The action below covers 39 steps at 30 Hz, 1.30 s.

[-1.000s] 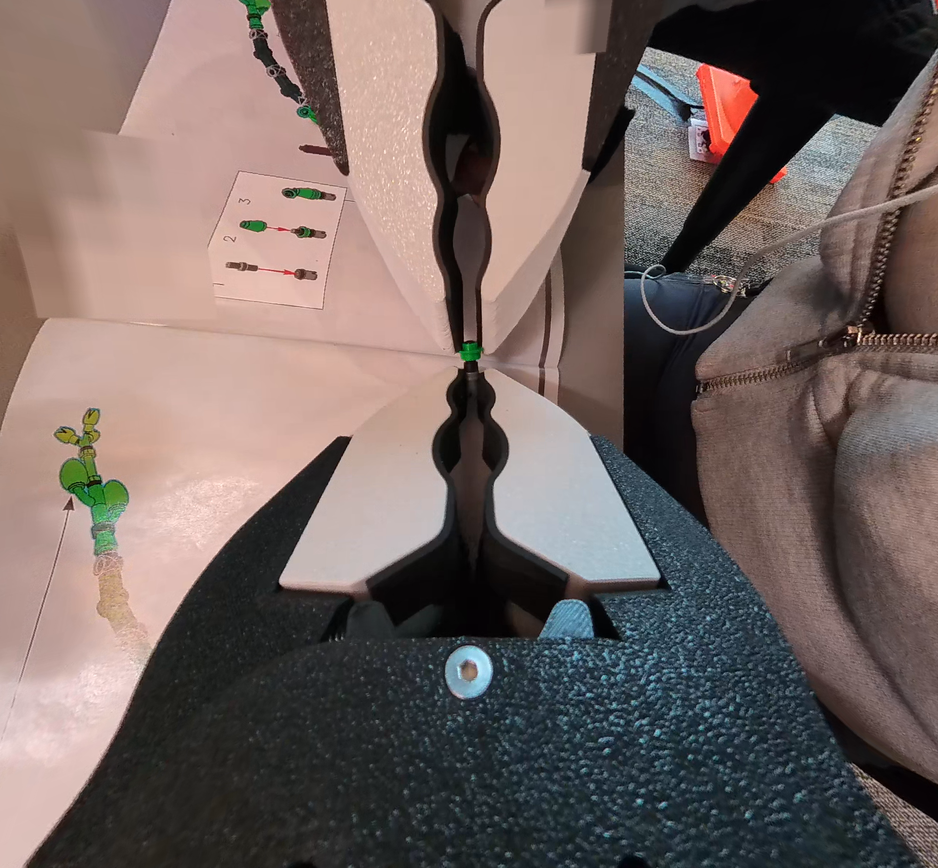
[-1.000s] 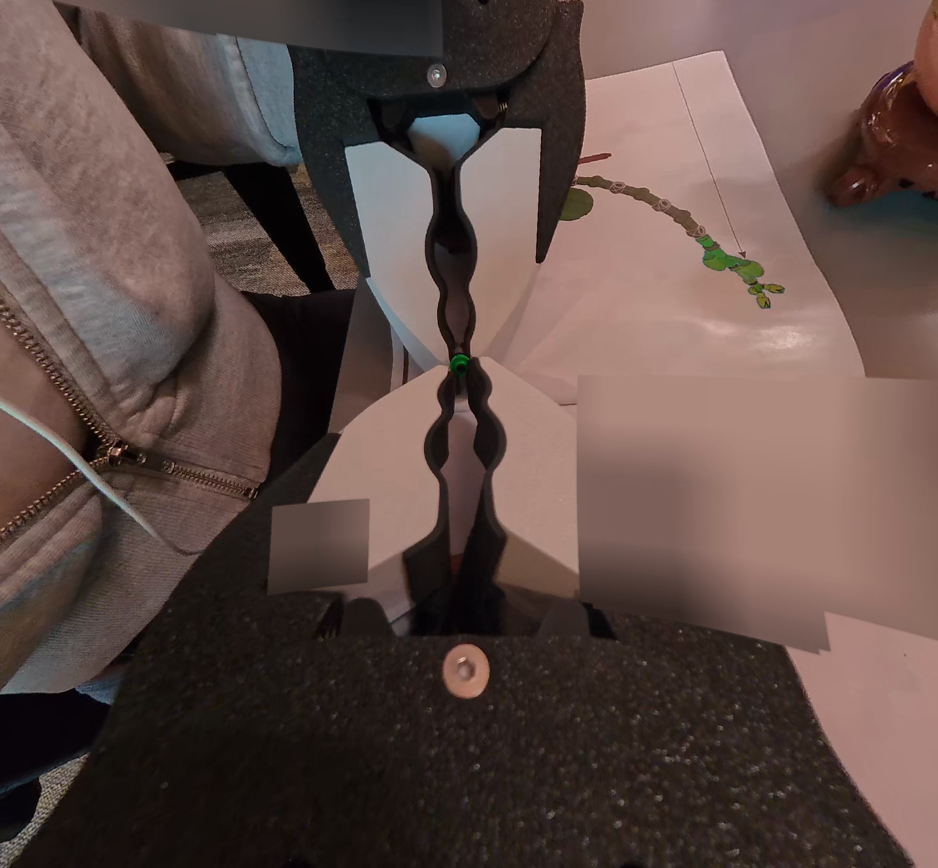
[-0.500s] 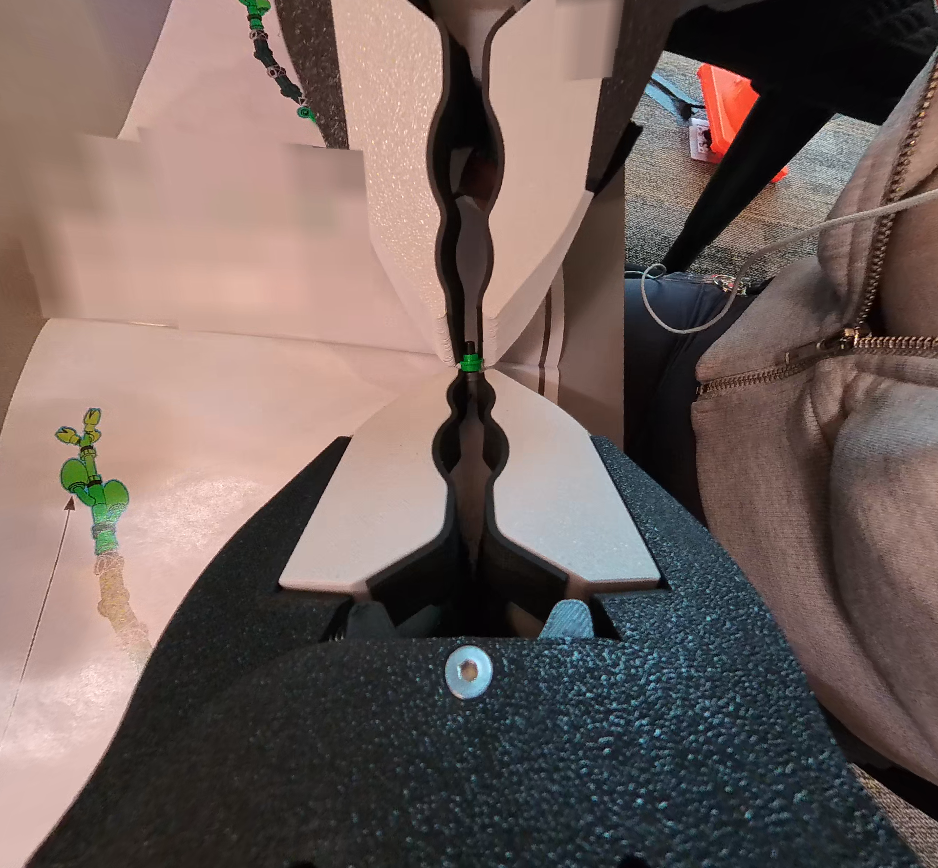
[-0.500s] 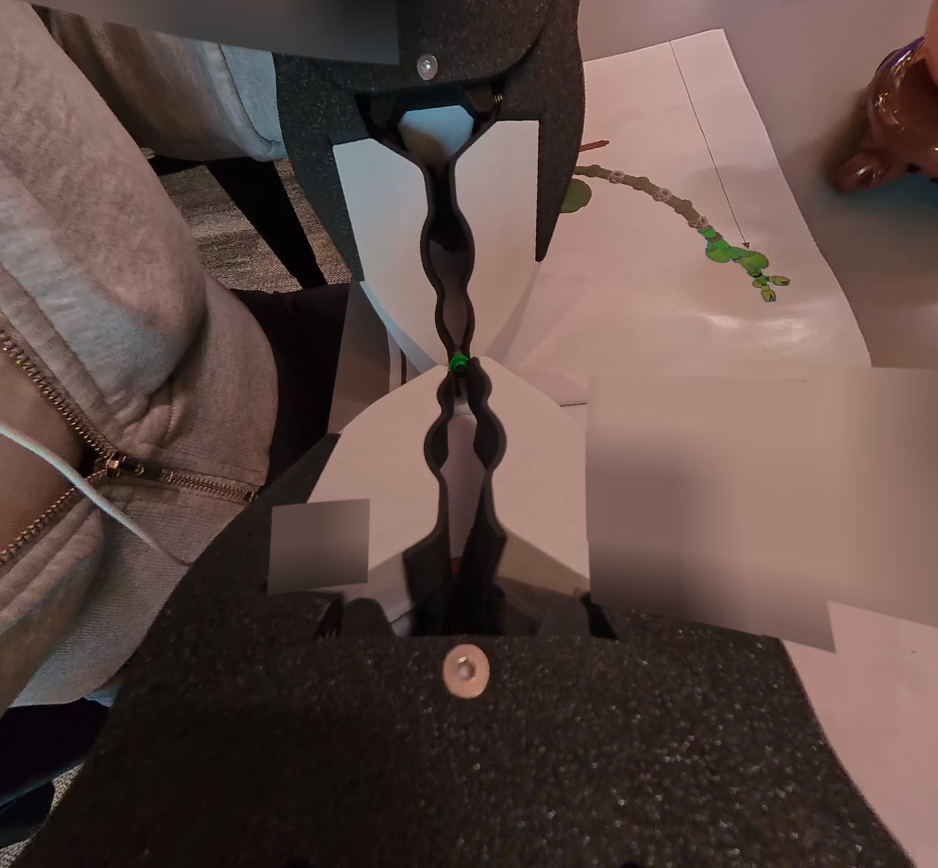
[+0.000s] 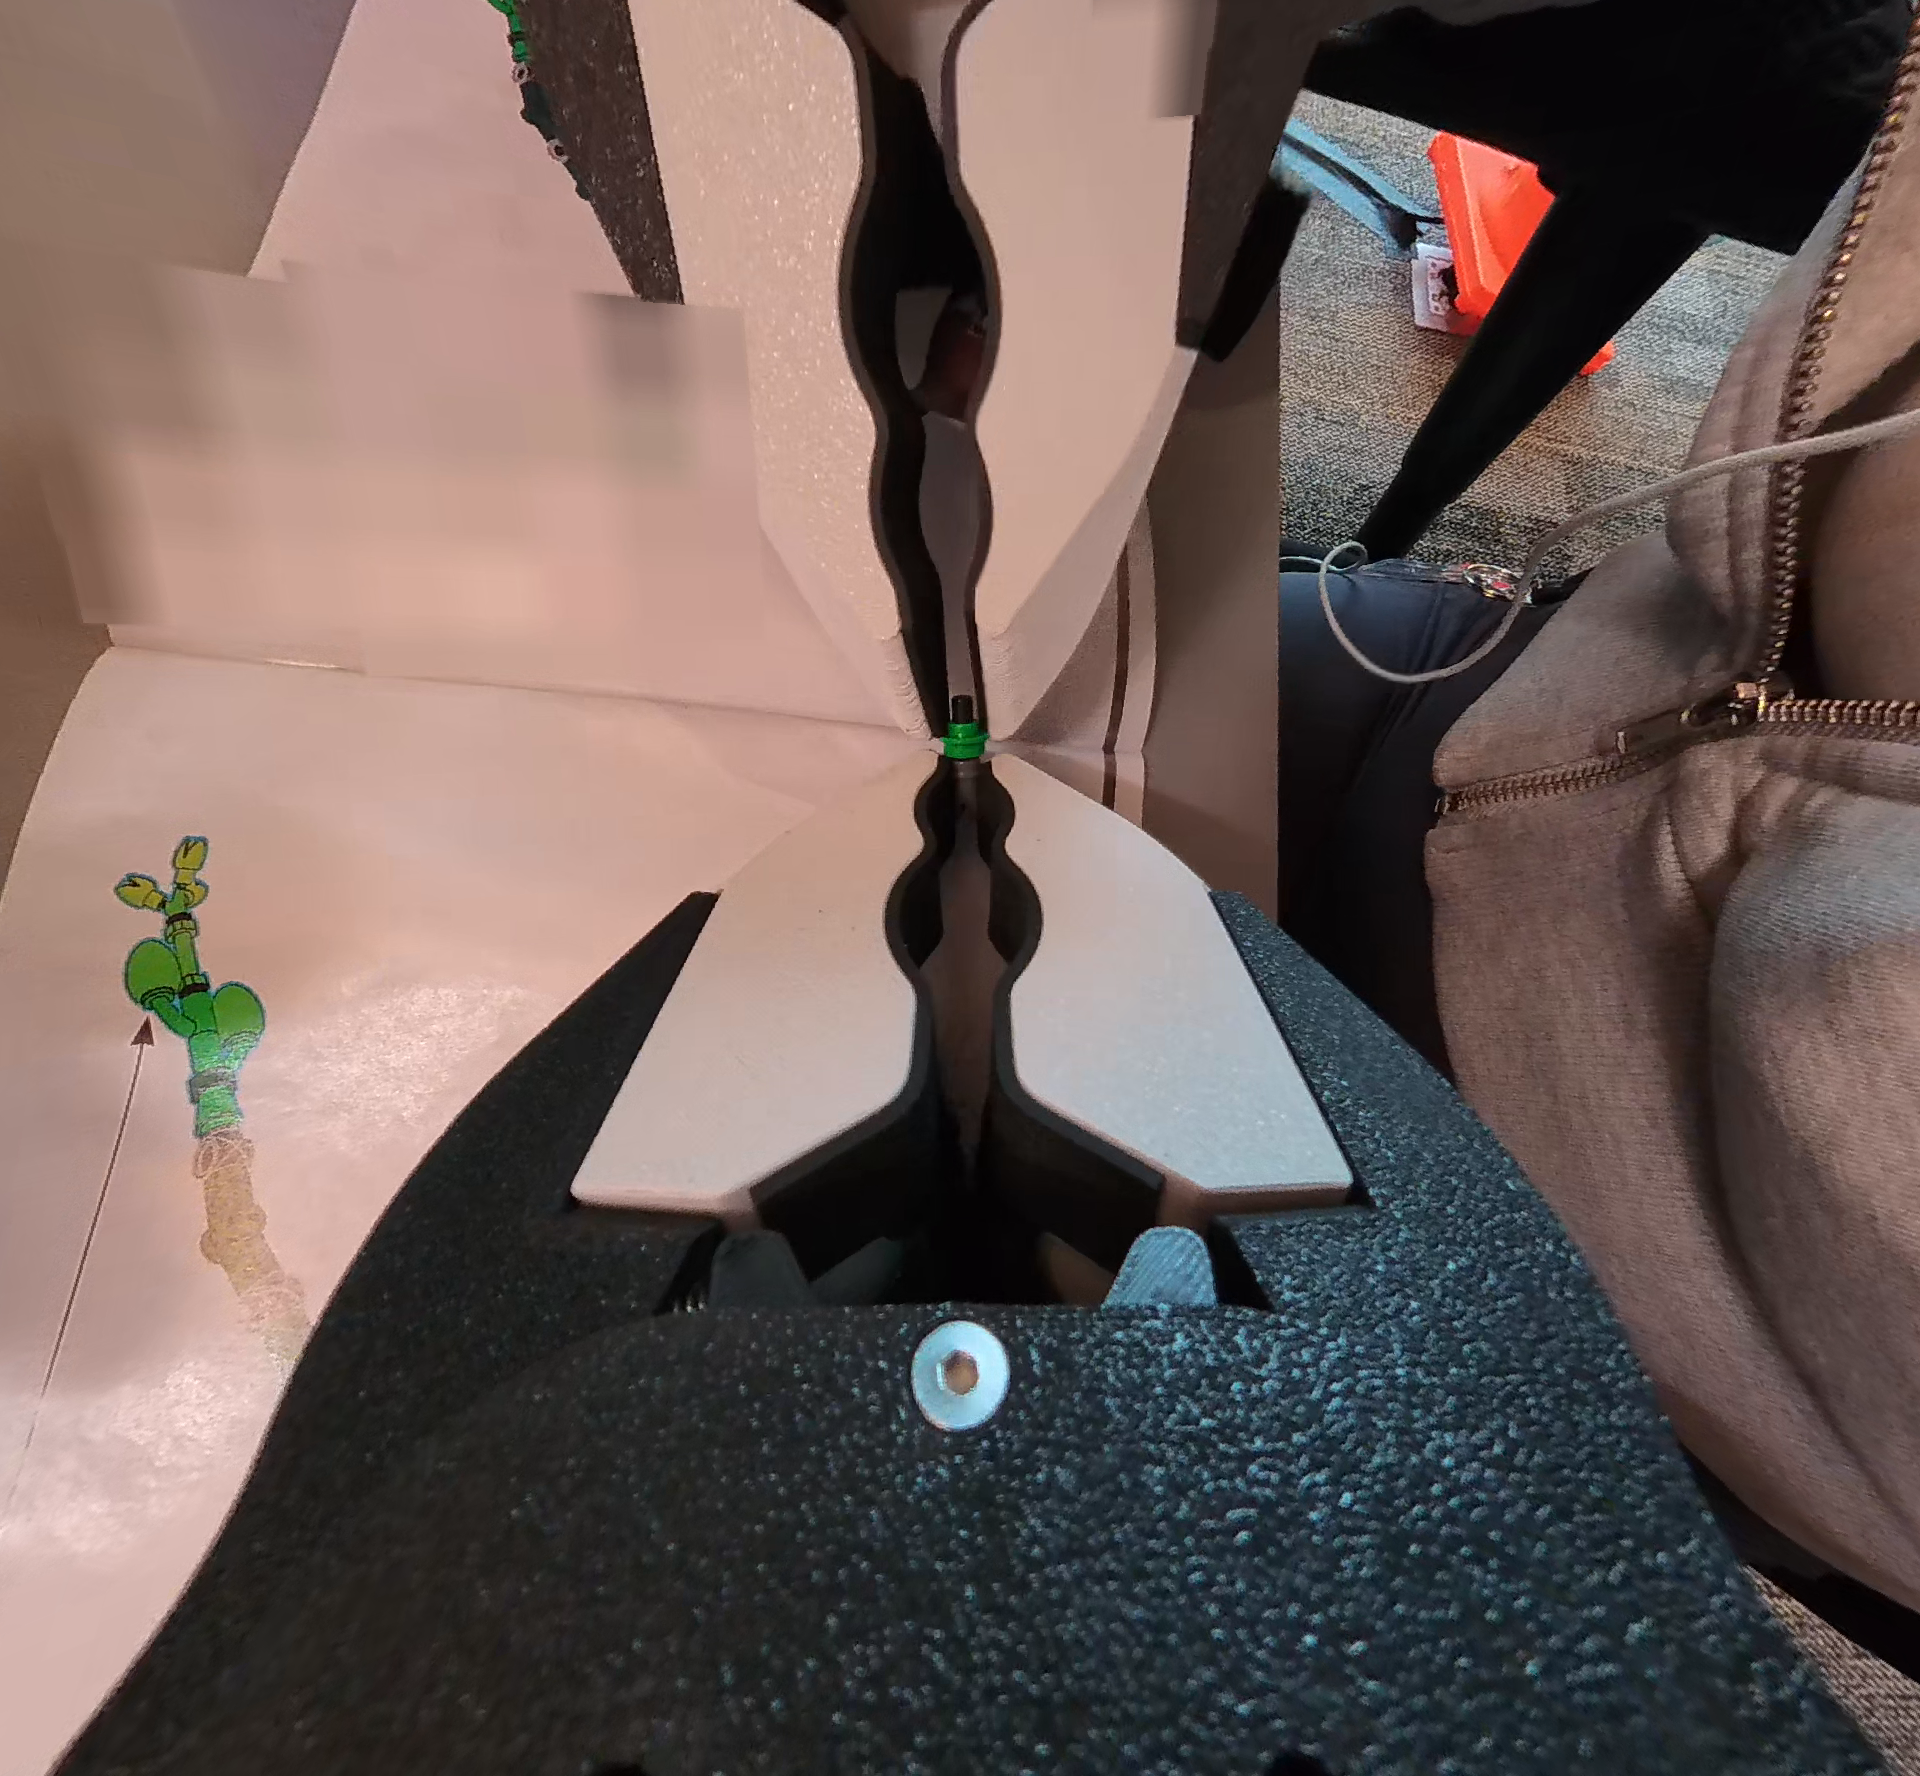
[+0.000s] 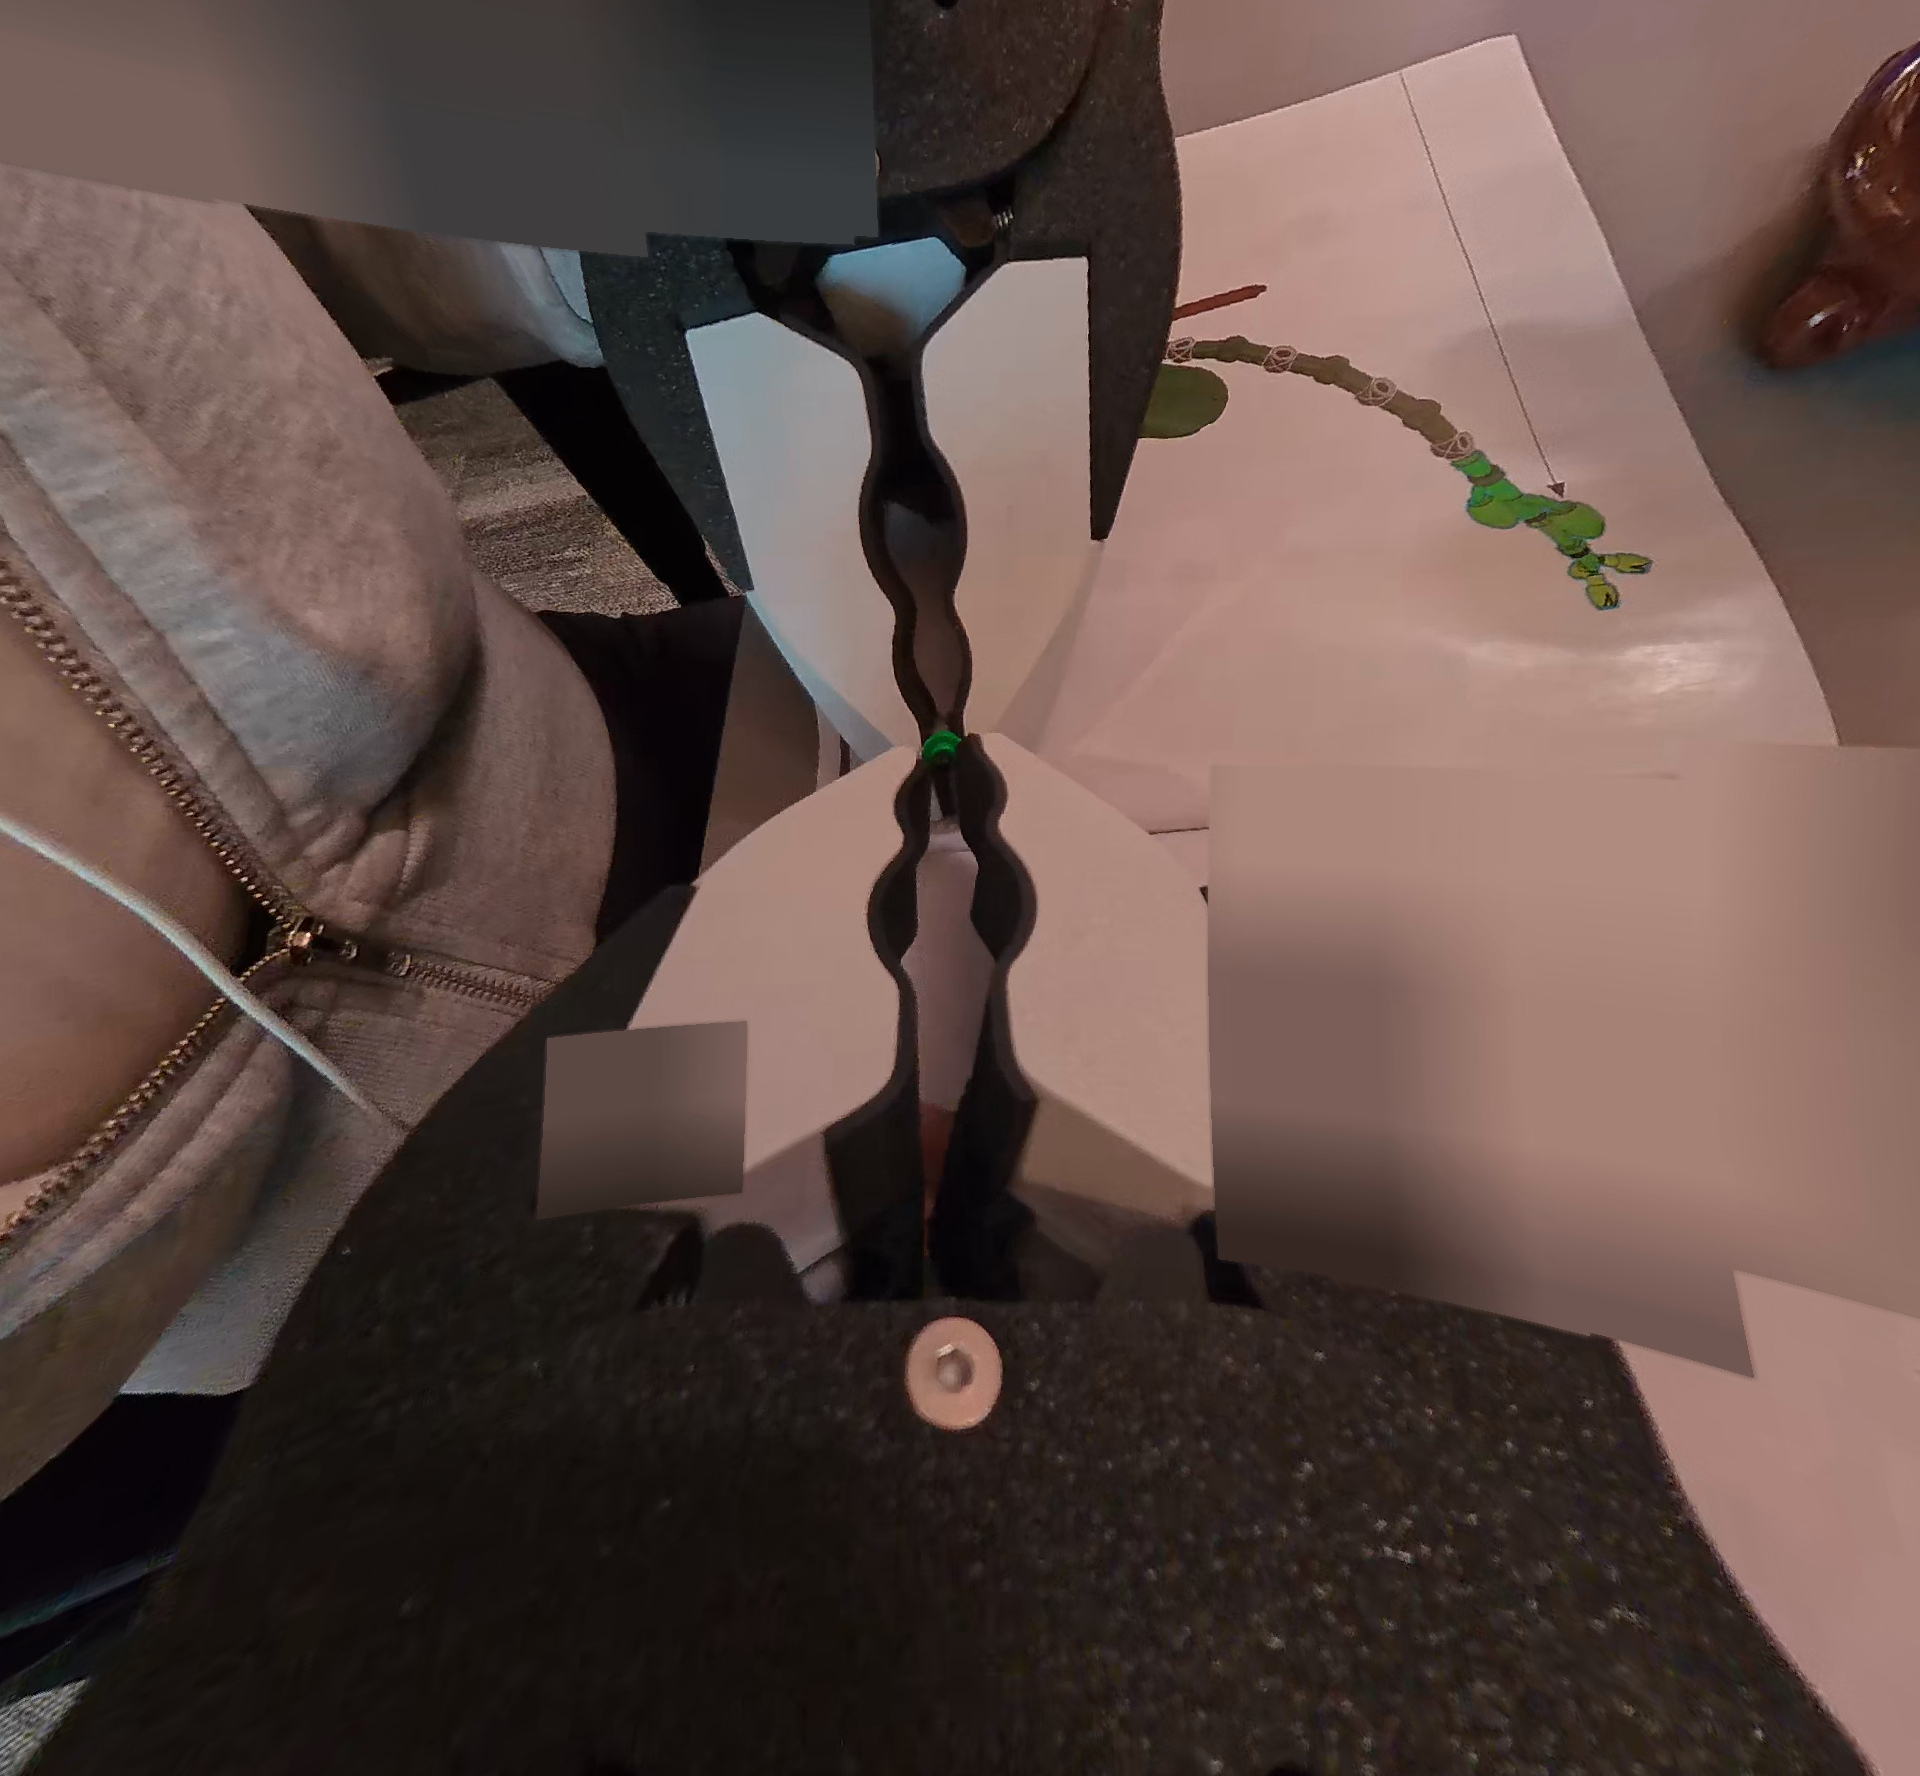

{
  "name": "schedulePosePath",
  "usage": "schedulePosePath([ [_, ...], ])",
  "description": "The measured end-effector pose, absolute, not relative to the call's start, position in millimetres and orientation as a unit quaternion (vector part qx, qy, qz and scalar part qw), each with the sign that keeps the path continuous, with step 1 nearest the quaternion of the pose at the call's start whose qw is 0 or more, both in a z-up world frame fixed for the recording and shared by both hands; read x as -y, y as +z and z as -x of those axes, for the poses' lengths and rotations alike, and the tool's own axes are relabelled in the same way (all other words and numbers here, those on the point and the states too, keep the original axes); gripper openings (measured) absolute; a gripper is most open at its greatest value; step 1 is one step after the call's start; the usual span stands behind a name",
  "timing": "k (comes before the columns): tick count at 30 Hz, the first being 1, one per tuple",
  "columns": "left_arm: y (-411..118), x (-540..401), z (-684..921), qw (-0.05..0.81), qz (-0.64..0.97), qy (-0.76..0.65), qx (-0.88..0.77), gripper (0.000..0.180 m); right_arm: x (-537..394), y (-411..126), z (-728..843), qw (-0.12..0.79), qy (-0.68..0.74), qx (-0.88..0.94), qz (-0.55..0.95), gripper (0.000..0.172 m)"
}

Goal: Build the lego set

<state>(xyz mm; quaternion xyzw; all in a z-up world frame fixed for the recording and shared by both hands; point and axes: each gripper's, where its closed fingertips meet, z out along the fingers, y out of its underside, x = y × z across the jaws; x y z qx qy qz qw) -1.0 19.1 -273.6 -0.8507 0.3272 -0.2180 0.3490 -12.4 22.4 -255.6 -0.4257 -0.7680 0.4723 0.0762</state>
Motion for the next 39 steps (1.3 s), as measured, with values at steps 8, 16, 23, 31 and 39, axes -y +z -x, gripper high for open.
schedulePosePath([
  [8,-273,-20,1,0.350,0.851,-0.230,-0.318,0.006,-29,-247,11,0.074,0.509,0.743,0.427,0.002],
  [16,-273,-19,2,0.350,0.850,-0.223,-0.324,0.002,-26,-253,11,0.066,0.505,0.746,0.429,0.002],
  [23,-274,-17,1,0.344,0.849,-0.227,-0.329,0.000,-18,-264,10,0.063,0.466,0.777,0.418,0.001],
  [31,-274,-19,1,0.347,0.851,-0.224,-0.323,0.000,-24,-252,9,0.063,0.475,0.766,0.428,0.001],
  [39,-273,-23,4,0.358,0.853,-0.217,-0.311,0.015,-41,-269,7,0.146,0.297,0.857,0.395,0.001],
])
